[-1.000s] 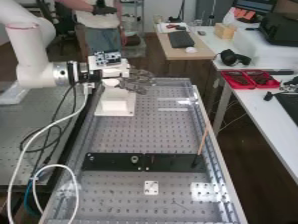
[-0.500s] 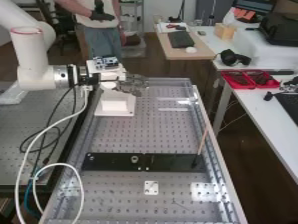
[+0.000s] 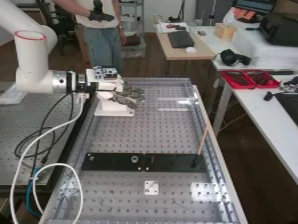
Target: Grab the larger nut and place it in the white container
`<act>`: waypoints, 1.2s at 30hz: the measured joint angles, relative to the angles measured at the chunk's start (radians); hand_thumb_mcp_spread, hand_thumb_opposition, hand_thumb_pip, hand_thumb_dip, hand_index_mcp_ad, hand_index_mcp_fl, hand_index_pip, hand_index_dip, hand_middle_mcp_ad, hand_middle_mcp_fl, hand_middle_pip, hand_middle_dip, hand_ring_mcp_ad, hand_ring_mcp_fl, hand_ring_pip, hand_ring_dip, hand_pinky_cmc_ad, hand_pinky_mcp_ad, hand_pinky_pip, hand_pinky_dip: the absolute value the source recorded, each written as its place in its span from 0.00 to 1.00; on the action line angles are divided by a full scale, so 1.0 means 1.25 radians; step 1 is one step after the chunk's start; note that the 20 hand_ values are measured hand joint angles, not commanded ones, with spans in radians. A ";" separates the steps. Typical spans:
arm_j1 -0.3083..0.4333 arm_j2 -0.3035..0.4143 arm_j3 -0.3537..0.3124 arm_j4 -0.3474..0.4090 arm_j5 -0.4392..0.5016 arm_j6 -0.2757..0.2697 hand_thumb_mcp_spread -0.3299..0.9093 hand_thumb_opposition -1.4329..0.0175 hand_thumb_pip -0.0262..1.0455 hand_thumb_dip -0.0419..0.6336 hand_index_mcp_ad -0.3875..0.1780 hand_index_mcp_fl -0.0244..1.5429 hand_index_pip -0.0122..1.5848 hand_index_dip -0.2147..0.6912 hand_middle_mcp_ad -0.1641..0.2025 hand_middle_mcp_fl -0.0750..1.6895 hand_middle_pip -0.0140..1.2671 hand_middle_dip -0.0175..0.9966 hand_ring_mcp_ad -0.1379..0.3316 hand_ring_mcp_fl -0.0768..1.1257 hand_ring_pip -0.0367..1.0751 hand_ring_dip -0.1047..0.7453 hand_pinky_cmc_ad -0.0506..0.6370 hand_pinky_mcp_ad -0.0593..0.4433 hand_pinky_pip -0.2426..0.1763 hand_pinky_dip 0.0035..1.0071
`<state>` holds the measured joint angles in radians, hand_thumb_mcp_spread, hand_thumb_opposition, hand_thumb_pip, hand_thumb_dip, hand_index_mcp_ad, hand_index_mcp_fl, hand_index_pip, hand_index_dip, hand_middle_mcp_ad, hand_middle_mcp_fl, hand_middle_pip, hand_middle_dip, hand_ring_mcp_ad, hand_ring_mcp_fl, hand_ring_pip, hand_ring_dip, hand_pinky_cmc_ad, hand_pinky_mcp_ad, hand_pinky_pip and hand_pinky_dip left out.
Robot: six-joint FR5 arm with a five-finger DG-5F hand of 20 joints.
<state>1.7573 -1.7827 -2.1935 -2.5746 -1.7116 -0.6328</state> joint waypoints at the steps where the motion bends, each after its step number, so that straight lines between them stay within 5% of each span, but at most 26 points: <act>1: -0.001 0.004 -0.002 0.003 0.001 0.002 0.50 0.37 0.78 0.41 0.30 0.07 0.84 0.22 0.64 0.04 0.12 0.23 0.62 0.07 0.15 0.26 0.58 0.72 0.33 0.60; 3: -0.002 0.009 -0.003 0.007 0.002 0.004 0.49 0.38 0.78 0.41 0.24 0.07 0.76 0.21 0.62 0.04 0.11 0.23 0.62 0.07 0.15 0.26 0.58 0.71 0.32 0.60; 5: -0.005 0.014 -0.005 0.011 0.003 0.009 0.49 0.38 0.78 0.41 0.30 0.01 0.57 0.13 0.63 0.04 0.11 0.23 0.62 0.07 0.15 0.26 0.58 0.72 0.33 0.61; 11: -0.039 0.073 -0.001 0.033 0.054 0.026 0.47 0.38 0.78 0.41 0.31 0.02 0.59 0.03 0.63 0.04 0.12 0.23 0.62 0.07 0.16 0.26 0.58 0.72 0.33 0.62; 19: -0.152 0.183 0.005 0.123 0.133 0.000 0.46 0.39 0.78 0.41 0.38 0.02 0.47 0.03 0.64 0.04 0.12 0.23 0.62 0.07 0.16 0.26 0.58 0.72 0.33 0.65; 36: -0.235 0.171 0.131 0.062 0.143 -0.030 0.38 0.42 0.72 0.39 0.44 0.03 0.30 0.04 0.63 0.06 0.11 0.24 0.63 0.07 0.16 0.26 0.58 0.73 0.33 0.66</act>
<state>1.4632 -1.5684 -2.0300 -2.4967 -1.5329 -0.6701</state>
